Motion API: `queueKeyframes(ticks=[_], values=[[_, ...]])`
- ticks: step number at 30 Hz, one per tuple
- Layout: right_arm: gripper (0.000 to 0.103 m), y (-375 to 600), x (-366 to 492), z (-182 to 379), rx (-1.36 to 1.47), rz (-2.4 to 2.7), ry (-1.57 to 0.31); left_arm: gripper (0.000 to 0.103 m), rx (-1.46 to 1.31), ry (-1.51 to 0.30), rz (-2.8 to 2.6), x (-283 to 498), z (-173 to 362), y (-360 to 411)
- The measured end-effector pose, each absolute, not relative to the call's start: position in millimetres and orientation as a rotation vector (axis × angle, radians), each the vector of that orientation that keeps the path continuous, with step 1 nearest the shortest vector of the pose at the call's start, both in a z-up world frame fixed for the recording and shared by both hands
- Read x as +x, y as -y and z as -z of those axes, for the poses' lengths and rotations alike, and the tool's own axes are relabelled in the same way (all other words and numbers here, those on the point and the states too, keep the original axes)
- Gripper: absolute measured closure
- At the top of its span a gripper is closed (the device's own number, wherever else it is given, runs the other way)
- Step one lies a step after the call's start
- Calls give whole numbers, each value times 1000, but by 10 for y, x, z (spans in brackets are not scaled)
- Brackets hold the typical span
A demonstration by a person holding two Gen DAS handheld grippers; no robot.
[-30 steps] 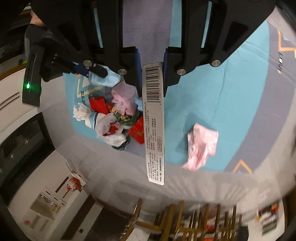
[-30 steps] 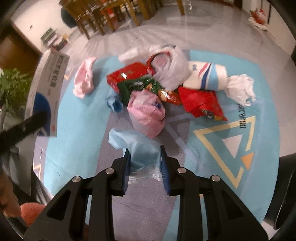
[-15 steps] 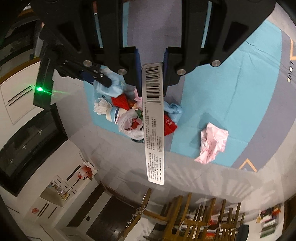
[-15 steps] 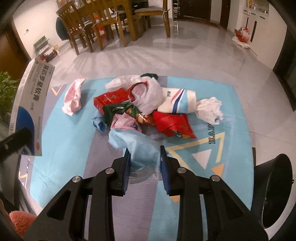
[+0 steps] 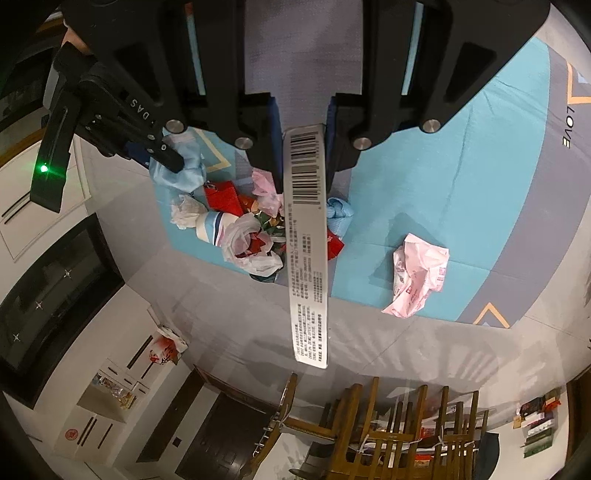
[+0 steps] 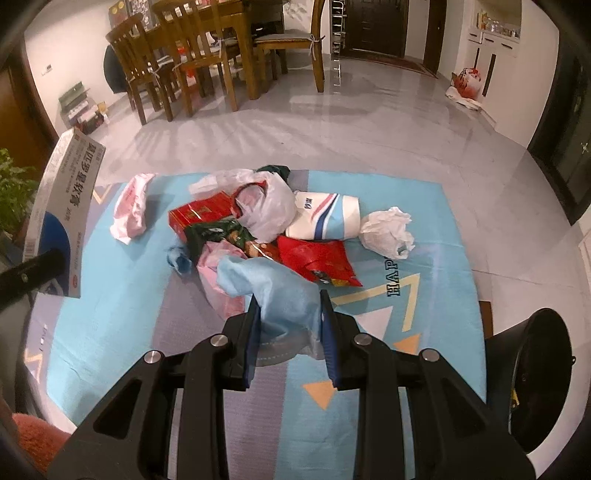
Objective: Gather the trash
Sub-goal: 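Lift the white box and blue mask above the mat with both grippers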
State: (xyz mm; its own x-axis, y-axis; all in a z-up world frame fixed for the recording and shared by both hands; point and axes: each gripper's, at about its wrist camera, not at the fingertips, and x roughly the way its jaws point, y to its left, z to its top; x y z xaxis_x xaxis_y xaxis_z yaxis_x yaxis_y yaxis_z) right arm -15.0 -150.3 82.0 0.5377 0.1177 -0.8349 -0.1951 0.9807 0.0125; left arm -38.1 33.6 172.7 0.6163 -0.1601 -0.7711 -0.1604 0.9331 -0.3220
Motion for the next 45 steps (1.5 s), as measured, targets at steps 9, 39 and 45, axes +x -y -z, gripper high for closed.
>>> queueKeyframes(ticks=[9, 39, 45], values=[[73, 1533, -189, -855, -141, -153, -950, 83, -322, -892, 29, -368, -1765, -174], [73, 1512, -198, -860, -177, -81, -895, 83, -305, -910, 26, -335, -1693, -17], [73, 1480, -207, -875, -194, -82, -882, 83, -263, -901, 4, -356, -1705, 29]])
